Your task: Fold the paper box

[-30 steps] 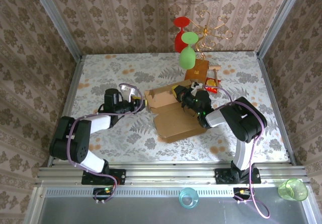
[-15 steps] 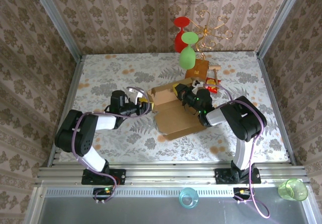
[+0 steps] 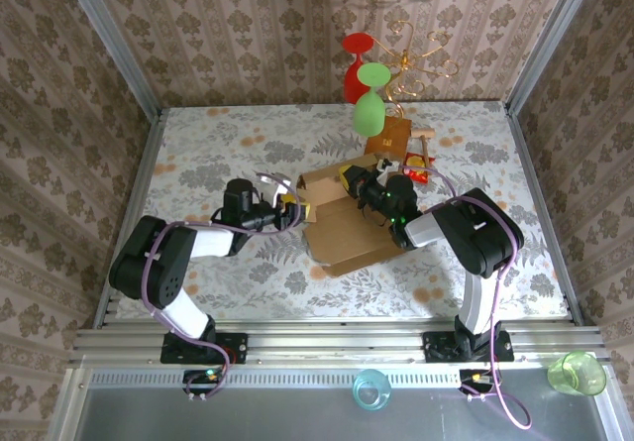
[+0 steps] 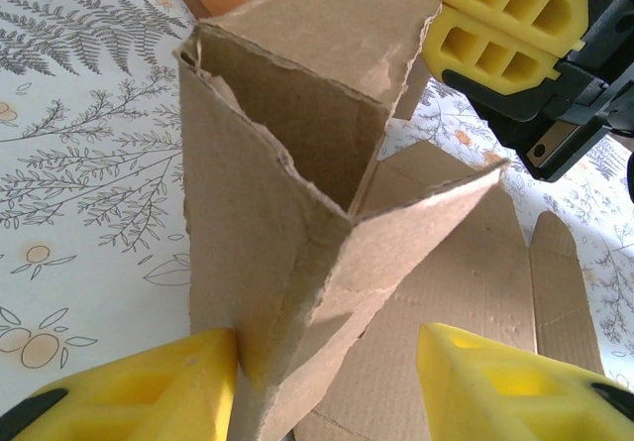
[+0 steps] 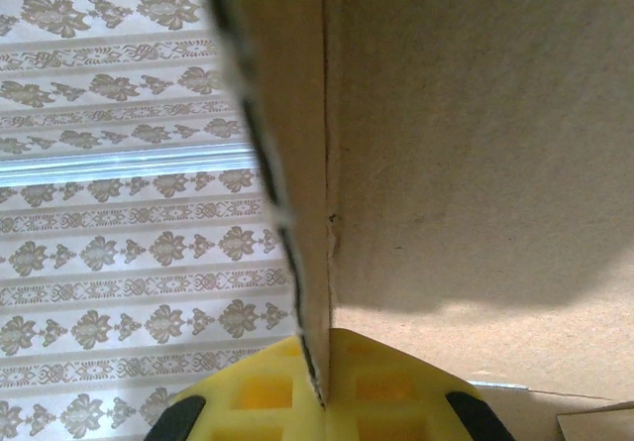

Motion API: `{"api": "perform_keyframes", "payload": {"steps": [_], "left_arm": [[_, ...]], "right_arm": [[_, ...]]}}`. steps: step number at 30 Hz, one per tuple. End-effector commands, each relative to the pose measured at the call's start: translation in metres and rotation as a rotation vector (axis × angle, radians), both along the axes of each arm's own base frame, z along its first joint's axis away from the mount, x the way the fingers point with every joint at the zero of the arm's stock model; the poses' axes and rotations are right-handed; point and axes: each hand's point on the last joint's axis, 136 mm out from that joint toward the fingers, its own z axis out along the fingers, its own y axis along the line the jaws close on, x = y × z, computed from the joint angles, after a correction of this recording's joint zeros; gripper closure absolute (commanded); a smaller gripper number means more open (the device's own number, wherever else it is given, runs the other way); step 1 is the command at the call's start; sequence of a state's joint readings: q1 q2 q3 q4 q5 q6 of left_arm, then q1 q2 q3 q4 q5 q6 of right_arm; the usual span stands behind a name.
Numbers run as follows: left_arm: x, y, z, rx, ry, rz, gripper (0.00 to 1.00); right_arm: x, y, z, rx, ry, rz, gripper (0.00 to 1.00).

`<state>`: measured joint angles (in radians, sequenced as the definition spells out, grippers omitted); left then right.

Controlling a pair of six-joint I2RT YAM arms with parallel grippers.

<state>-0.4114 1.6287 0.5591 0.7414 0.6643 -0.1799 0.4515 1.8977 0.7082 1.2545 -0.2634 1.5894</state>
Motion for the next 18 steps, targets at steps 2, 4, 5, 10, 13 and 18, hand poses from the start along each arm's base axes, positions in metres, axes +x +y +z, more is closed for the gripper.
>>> {"api": "perform_keyframes", "payload": {"steps": [2,4,5,10,13,18], "left_arm": [[0.009,-0.005,-0.004,0.024,-0.009,0.037,0.49],[0.011,-0.005,-0.006,0.04,-0.012,0.064,0.49],[0.014,-0.004,-0.007,0.045,-0.014,0.079,0.49],[0.019,-0.005,-0.012,0.075,-0.019,0.148,0.49],[0.021,-0.007,-0.012,0.088,-0.03,0.175,0.48],[0.021,-0.011,-0.011,0.09,-0.041,0.192,0.54]], "right_arm": [[0.003,0.004,0.005,0.02,-0.015,0.014,1.0],[0.003,0.003,0.004,0.02,-0.011,0.011,1.0],[0.002,0.004,0.003,0.02,-0.008,0.013,1.0],[0.003,0.003,-0.001,0.024,0.002,0.006,1.0],[0.002,0.005,-0.002,0.028,0.005,0.007,1.0],[0.003,0.005,-0.002,0.031,0.008,0.004,1.0]]}}
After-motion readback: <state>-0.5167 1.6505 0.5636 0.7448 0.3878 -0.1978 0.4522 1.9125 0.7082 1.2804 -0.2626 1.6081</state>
